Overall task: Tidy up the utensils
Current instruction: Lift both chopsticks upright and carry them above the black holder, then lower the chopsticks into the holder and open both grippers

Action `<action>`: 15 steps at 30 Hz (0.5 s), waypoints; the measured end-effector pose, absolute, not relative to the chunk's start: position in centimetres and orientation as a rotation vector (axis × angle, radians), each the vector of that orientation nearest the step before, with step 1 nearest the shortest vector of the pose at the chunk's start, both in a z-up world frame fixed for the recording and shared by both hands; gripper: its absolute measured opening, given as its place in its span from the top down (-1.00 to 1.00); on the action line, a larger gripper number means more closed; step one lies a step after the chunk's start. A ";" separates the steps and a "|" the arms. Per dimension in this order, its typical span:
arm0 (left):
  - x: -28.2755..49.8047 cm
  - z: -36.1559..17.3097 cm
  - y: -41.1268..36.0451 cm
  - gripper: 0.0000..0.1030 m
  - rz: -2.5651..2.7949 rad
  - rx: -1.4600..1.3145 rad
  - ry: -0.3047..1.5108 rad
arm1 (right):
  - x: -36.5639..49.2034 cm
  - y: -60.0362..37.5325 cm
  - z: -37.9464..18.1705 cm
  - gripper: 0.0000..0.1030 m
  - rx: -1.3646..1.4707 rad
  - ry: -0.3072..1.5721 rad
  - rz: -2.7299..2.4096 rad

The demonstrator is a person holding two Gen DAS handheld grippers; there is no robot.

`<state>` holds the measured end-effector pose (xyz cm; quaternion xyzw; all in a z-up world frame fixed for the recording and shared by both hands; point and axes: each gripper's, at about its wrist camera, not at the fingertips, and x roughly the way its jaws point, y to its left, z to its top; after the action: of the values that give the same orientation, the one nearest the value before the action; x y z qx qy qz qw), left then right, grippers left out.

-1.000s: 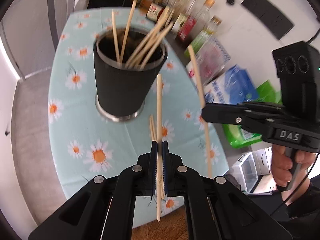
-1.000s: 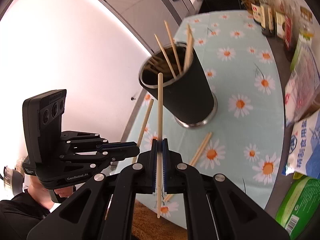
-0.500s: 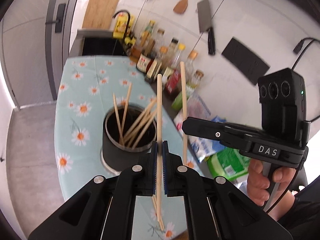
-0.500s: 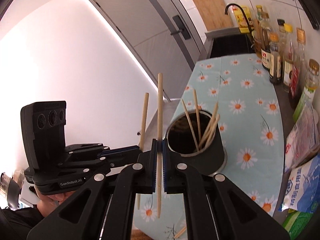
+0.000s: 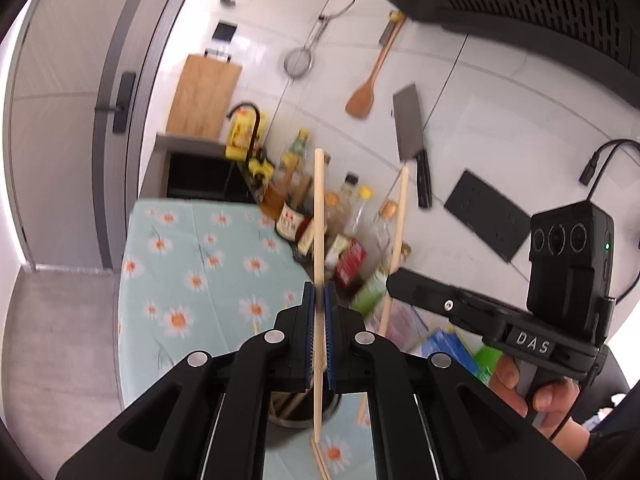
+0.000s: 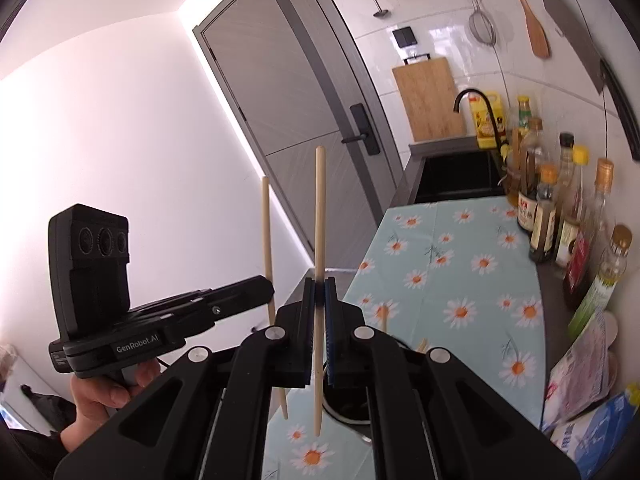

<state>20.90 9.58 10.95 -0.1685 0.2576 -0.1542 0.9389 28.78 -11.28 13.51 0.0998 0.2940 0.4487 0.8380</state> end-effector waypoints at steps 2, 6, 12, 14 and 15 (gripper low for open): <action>21.1 11.2 9.8 0.93 -0.290 -0.334 0.492 | 29.0 -11.3 13.5 0.88 0.209 0.606 0.942; 21.7 11.1 9.7 0.93 -0.269 -0.299 0.436 | 29.8 -11.2 13.3 0.88 0.215 0.576 0.929; 22.8 10.4 10.0 0.92 -0.265 -0.304 0.421 | 30.8 -10.9 12.9 0.88 0.206 0.588 0.913; 23.1 10.1 10.0 0.90 -0.275 -0.319 0.431 | 31.0 -10.9 12.7 0.86 0.207 0.597 0.912; 23.4 10.0 9.9 0.89 -0.275 -0.316 0.452 | 31.2 -10.8 12.4 0.78 0.204 0.614 0.916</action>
<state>23.39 9.95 10.05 -0.1556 0.2225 -0.1352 0.9529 31.18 -10.78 12.43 0.0968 0.2914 0.4346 0.8467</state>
